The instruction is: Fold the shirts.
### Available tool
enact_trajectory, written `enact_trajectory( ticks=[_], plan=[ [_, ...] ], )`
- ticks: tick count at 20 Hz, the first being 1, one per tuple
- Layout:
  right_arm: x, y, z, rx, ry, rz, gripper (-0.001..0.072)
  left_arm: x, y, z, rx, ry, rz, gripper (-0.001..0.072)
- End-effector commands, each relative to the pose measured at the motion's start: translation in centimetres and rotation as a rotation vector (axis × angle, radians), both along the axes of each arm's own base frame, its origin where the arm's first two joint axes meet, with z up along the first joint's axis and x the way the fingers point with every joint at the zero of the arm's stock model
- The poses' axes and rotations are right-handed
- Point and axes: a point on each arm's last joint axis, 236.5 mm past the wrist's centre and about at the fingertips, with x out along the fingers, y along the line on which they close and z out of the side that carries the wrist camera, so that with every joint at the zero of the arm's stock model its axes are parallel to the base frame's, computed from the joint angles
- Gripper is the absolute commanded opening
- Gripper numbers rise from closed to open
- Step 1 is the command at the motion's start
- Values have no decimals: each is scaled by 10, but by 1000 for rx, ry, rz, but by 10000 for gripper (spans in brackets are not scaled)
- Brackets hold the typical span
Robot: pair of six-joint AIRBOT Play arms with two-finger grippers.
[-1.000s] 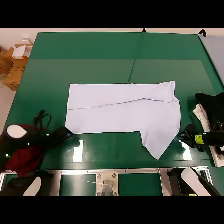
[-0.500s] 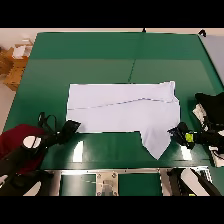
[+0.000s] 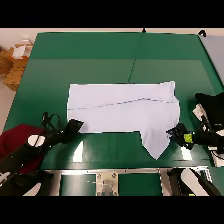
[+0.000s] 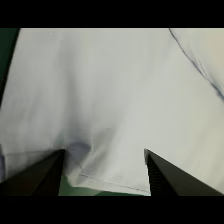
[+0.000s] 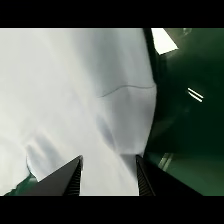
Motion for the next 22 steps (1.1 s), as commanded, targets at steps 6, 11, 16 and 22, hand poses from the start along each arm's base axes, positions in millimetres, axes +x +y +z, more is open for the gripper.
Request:
enact_trajectory(
  ticks=[6, 11, 16, 22],
  plan=[
    [-13, -11, -6, -36, 46, 8, 421, -38, 54, 14, 167, 178, -355, 602],
    [-10, -12, -6, -41, 35, -1, 421, -58, 36, 9, 131, 236, -397, 602],
    [-6, -12, -5, -36, 21, -16, 421, -24, 14, -7, 101, 119, -159, 602],
    [-1, -10, -3, -20, 7, -32, 421, 17, 14, -1, 63, -13, 103, 602]
  ],
)
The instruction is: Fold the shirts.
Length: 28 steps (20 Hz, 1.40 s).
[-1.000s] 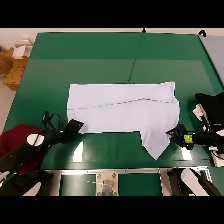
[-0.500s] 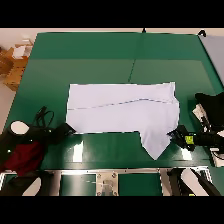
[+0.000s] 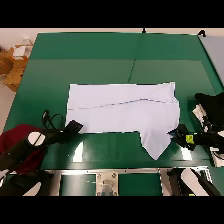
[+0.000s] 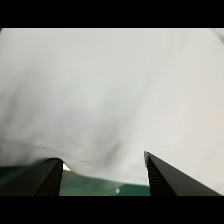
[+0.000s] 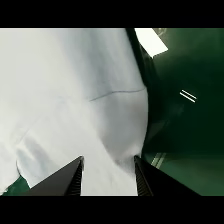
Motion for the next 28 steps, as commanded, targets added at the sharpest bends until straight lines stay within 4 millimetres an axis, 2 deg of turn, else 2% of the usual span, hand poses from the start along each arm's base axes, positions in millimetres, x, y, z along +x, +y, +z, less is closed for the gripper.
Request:
enact_trajectory(
  ticks=[1, 4, 5, 6, 7, 9, 12, 13, 16, 18, 22, 25, 28],
  plan=[
    [5, 4, 3, 23, -16, -18, 421, 24, 6, 0, -26, -59, 170, 602],
    [4, 5, 3, 27, -14, -16, 423, 15, -7, -11, -50, -4, 176, 601],
    [3, 5, 3, 30, -11, -13, 427, 14, -10, -10, -50, -6, 165, 453],
    [3, 6, 4, 33, -9, -11, 492, 13, -10, -10, -50, -5, 162, 180],
    [1, 7, 5, 38, -3, -3, 529, 13, -10, -10, -43, -10, 156, 28],
    [-6, 4, 9, 24, 26, 46, 529, 13, -9, -10, -37, -15, 149, 22],
    [-28, -15, 13, -41, 151, 64, 529, 13, -9, -11, -37, -15, 148, 22],
    [-30, -14, 12, -38, 161, 66, 529, 14, -9, -10, -28, -23, 136, 22],
    [-29, 11, 4, 59, 144, 15, 529, 13, -10, -11, -15, -33, 116, 22],
    [-31, 11, 2, 60, 149, 21, 529, 14, -9, -10, -16, -33, 118, 22],
    [-3, 4, 30, 64, 64, 18, 529, 14, -9, -10, -16, -33, 118, 22],
    [1, 4, 56, 74, 44, 82, 528, 14, -9, -10, -16, -34, 118, 22],
    [3, 1, 66, 49, 24, 70, 527, 13, -10, -10, -16, -33, 117, 23]
  ],
)
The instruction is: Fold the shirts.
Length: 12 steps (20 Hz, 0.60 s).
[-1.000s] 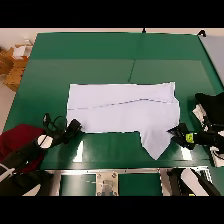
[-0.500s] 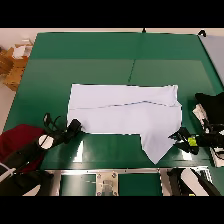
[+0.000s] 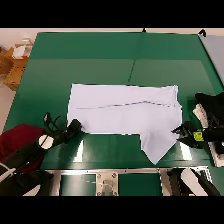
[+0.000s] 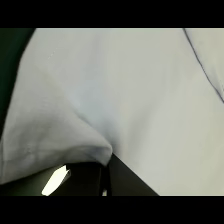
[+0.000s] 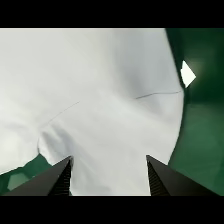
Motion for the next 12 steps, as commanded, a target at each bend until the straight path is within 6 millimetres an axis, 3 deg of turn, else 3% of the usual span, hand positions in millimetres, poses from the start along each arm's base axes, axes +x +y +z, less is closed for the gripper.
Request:
enact_trajectory(
  ticks=[1, 3, 6, 12],
  plan=[
    [-4, -1, 13, -8, 7, 13, 515, 0, 0, 0, 0, -1, -1, 22],
    [-22, -8, 5, -45, 85, 25, 478, 0, 0, 0, 0, -1, -2, 22],
    [-37, -12, -11, -74, 146, 12, 479, 0, 0, 0, 0, -1, -1, 22],
    [-27, 12, -54, -16, 68, -125, 480, 0, 0, 0, 0, -1, -1, 22]
  ],
)
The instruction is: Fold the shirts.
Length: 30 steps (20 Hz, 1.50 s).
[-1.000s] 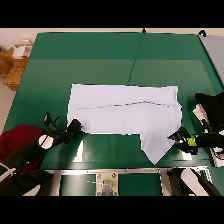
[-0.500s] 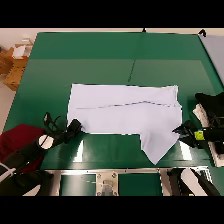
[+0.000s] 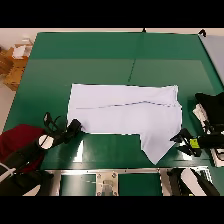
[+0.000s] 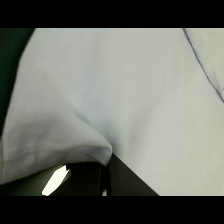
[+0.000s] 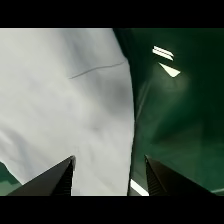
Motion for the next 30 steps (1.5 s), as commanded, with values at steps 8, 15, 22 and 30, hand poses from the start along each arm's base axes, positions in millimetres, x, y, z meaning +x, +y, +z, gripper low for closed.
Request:
enact_trajectory(
  ticks=[8, 15, 22, 30],
  plan=[
    [35, 34, -16, 136, -176, -144, 479, 2, 1, 1, 1, -7, 5, 22],
    [40, 20, 10, 97, -194, 1, 16, 9, -3, 37, 0, -100, -82, 21],
    [44, -12, 36, -21, -168, 29, 15, -2, 18, 52, 60, -54, -193, 21],
    [150, -16, 127, 21, -513, -38, 16, 94, 14, 135, 229, -255, -296, 21]
  ],
)
